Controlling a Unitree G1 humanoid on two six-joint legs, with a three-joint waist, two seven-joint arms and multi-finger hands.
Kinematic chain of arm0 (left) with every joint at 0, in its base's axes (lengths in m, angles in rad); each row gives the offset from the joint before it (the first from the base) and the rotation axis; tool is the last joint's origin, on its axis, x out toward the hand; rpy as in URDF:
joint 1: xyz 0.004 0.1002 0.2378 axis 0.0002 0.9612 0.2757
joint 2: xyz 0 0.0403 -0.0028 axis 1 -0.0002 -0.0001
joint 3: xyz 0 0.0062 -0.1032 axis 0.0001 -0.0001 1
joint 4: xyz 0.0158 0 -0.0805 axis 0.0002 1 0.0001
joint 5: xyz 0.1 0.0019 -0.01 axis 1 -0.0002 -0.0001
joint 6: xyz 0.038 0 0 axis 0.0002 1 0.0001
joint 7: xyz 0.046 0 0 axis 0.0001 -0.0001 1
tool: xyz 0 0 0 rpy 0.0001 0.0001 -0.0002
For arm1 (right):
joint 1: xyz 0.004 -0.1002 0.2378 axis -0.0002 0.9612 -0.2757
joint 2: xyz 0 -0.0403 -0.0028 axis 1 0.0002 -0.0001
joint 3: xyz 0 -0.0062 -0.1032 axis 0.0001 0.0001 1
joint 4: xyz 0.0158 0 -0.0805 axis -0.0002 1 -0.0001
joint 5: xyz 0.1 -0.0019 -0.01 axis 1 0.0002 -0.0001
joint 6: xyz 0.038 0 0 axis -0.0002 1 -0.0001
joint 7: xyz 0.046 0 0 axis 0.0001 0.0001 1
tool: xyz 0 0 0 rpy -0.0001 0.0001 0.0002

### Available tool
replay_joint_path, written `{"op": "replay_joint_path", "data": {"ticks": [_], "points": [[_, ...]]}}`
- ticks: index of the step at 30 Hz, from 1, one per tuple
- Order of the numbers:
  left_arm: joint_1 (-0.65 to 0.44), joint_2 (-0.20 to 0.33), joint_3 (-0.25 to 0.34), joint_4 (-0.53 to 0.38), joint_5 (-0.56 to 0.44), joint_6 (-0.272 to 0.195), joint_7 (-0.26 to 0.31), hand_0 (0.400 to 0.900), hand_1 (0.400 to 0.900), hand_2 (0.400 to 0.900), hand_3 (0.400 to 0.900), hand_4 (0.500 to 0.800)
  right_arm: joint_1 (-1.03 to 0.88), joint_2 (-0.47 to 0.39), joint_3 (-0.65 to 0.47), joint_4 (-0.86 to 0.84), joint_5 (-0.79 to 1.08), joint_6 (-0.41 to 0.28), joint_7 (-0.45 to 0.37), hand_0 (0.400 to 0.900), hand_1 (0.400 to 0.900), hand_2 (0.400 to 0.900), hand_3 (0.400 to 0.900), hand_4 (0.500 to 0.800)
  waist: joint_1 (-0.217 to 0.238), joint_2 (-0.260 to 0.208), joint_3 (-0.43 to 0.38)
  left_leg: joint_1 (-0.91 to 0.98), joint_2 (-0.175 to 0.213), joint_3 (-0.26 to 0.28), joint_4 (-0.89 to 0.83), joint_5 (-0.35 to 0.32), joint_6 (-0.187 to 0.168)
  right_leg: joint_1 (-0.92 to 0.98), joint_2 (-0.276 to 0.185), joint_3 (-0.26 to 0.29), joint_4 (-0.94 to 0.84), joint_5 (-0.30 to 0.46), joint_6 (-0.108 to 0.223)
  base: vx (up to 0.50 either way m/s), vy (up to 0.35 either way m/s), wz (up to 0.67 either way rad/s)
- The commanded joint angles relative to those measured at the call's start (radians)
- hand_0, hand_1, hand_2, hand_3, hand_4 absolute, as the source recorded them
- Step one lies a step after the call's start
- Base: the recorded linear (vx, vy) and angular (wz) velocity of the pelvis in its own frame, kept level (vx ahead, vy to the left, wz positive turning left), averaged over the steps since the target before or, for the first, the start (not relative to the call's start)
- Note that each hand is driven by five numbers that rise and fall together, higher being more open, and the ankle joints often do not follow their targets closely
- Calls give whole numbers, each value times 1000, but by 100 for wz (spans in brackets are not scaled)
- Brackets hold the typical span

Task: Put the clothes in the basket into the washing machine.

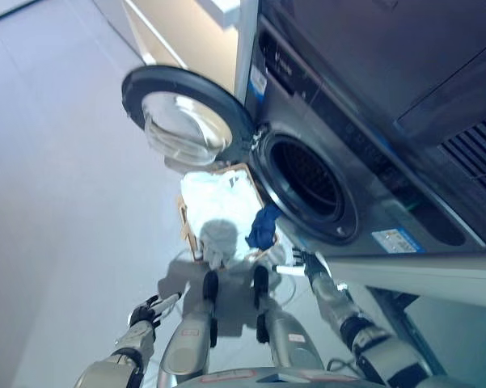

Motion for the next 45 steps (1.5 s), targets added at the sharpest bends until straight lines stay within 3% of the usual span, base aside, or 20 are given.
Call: {"op": "replay_joint_path", "data": {"ticks": [1, 12, 22, 28, 34, 39, 40, 41, 42, 43, 45], "points": [[-39, -3, -33, -7, -54, -38, 35, 900, 900, 900, 900, 800, -129, -58, 39, -90, -89, -30, -47, 900, 900, 900, 900, 800, 3, 52, 37, 6, -2, -10, -12, -66, -11, -78, 9, 9, 188, -154, 42, 32, -138, 15], [-184, 15, -85, -99, -156, -101, 85, 900, 900, 900, 900, 800, -405, -142, 165, 4, -227, -34, -139, 900, 900, 900, 900, 800, 17, 98, 138, -214, -7, -8, 116, -73, -27, -322, 9, 3, 357, -194, 32, -12, -62, 6], [-318, 30, -155, -262, -234, -191, 167, 900, 900, 900, 900, 800, -583, -194, 158, 109, -263, -28, -341, 900, 900, 900, 900, 800, 34, 137, 168, -591, -43, -19, 433, -158, -10, -669, -26, 3, 649, -267, 21, -39, -18, 13], [-324, 36, -177, -364, -281, -207, 160, 900, 900, 900, 900, 800, -614, -208, 144, 139, -189, -33, -309, 900, 900, 900, 900, 800, 58, 161, 168, -784, -60, -27, 590, -193, 0, -860, -54, 5, 827, -319, 7, -33, -27, 17], [-315, 20, -180, -323, -304, -194, 131, 900, 900, 900, 900, 800, -618, -203, 205, 175, -225, -8, -227, 900, 900, 900, 900, 800, 68, 155, 160, -863, -69, -29, 642, -199, 1, -948, -62, 12, 893, -336, 2, -5, -19, 11], [-315, 14, -177, -278, -319, -186, 119, 900, 900, 900, 900, 800, -620, -202, 239, 206, -279, 9, -208, 900, 900, 900, 900, 800, 79, 151, 143, -889, -78, -38, 664, -204, 1, -980, -64, 17, 919, -343, 3, 0, 4, 4], [-317, 15, -179, -274, -319, -186, 118, 900, 900, 900, 900, 800, -617, -201, 246, 211, -292, 12, -202, 794, 794, 794, 794, 736, 79, 152, 140, -890, -79, -40, 667, -204, 1, -982, -66, 18, 921, -344, 3, -8, 14, 7], [-320, 14, -178, -271, -318, -186, 117, 900, 900, 900, 900, 800, -617, -201, 251, 213, -302, 14, -202, 520, 520, 520, 520, 572, 80, 151, 136, -893, -80, -40, 665, -203, 0, -986, -68, 17, 921, -345, 3, -9, 9, 7], [-322, 12, -178, -263, -317, -184, 114, 900, 900, 900, 900, 800, -615, -200, 253, 214, -311, 15, -204, 520, 520, 520, 520, 572, 80, 149, 133, -895, -80, -40, 666, -203, 0, -989, -70, 17, 923, -346, 3, -7, 10, 5], [-322, 11, -177, -255, -318, -184, 114, 900, 900, 900, 900, 800, -612, -201, 255, 216, -315, 15, -205, 400, 400, 400, 400, 500, 80, 147, 129, -894, -81, -42, 663, -202, -1, -989, -70, 17, 924, -346, 4, 0, 0, 0], [-328, 11, -173, -241, -318, -184, 113, 900, 900, 900, 900, 800, -608, -202, 257, 212, -324, 15, -213, 400, 400, 400, 400, 500, 77, 141, 123, -893, -82, -41, 660, -200, -1, -986, -71, 17, 919, -344, 4, 0, 0, 0]]}}
